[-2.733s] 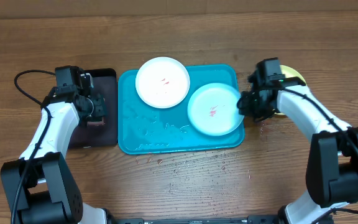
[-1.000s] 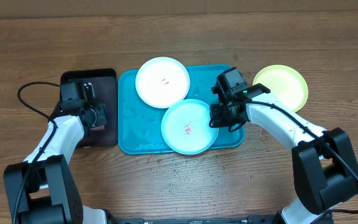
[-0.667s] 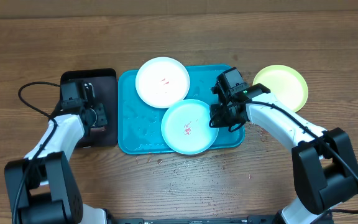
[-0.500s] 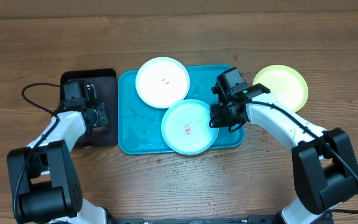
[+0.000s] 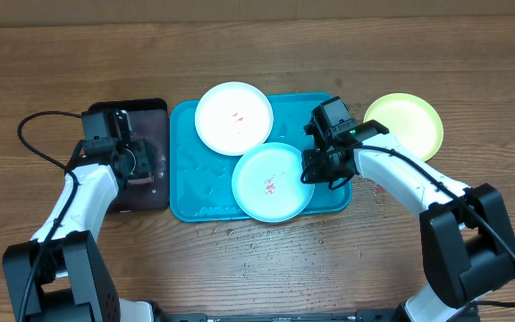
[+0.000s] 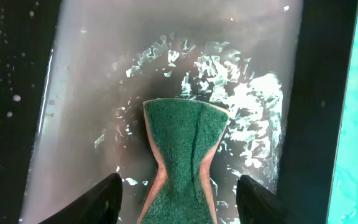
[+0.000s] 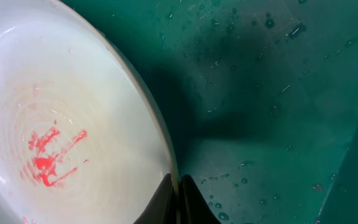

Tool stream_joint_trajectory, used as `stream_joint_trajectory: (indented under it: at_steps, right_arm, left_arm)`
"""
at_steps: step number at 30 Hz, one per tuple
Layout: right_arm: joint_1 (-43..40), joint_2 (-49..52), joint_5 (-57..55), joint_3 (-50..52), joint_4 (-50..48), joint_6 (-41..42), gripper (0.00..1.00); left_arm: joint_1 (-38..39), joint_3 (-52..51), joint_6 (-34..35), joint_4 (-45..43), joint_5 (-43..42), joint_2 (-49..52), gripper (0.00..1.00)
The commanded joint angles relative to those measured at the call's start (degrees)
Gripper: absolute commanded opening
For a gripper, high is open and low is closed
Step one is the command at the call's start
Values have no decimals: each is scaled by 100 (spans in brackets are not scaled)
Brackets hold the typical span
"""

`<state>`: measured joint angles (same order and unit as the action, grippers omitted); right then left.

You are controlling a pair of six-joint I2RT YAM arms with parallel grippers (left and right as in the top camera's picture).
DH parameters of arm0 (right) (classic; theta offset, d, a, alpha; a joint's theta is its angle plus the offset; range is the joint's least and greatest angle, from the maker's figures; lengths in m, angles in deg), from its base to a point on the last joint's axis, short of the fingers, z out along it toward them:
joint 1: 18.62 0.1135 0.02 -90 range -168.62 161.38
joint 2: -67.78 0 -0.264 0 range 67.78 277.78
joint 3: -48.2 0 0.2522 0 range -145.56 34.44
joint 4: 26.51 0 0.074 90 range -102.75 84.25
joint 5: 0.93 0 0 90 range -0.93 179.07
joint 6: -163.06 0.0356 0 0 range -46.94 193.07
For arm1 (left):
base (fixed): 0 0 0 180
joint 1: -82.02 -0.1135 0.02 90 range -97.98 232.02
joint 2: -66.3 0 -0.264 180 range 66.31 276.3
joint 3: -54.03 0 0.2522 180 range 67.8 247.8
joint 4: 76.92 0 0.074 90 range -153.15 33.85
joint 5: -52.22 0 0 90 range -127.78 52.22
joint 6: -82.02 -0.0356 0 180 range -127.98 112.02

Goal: Clean dirty plates on tray and stack at the side

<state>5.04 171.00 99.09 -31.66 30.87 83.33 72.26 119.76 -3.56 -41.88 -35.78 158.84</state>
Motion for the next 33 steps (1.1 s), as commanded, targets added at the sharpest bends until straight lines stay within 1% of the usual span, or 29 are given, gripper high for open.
stream_joint_trajectory:
  at_steps: [1,3,4,6,10,13,14,16,21,27,29,31,33]
  right_arm:
    - [-11,-129,-37,-140,-17,-48,4]
    - [-11,-129,-37,-140,-20,-48,4]
    - [-11,-129,-37,-140,-17,-48,4]
    - [-11,-129,-37,-140,-20,-48,4]
    - [-11,-129,-37,-140,-17,-48,4]
    - [-11,-129,-37,-140,-20,-48,4]
    - [-11,-129,-37,-140,-20,-46,4]
    - [-11,-129,-37,-140,-20,-46,4]
    - [-11,-129,-37,-140,-20,-48,4]
    - [-11,-131,-37,-140,-20,-48,4]
    - [-11,-129,-37,-140,-22,-48,4]
    - [-11,-129,-39,-140,-22,-48,4]
    - [-11,-129,-37,-140,-17,-48,4]
  left_arm:
    - [2,103,28,79,35,7,59]
    - [2,103,33,42,33,85,58]
    - [2,101,33,-2,37,149,54]
    - [2,101,33,-72,35,282,49]
    - [2,101,85,-146,31,597,45]
    - [2,101,92,-184,31,833,35]
    - [2,101,92,-188,28,879,31]
    - [2,103,92,-205,31,938,5]
    - [2,197,94,-153,33,704,4]
    - [2,369,94,151,4,-118,4]
    - [0,369,101,317,-76,-328,4]
    - [-22,369,251,551,-173,-498,4]
    - [-146,369,332,734,-535,-619,4]
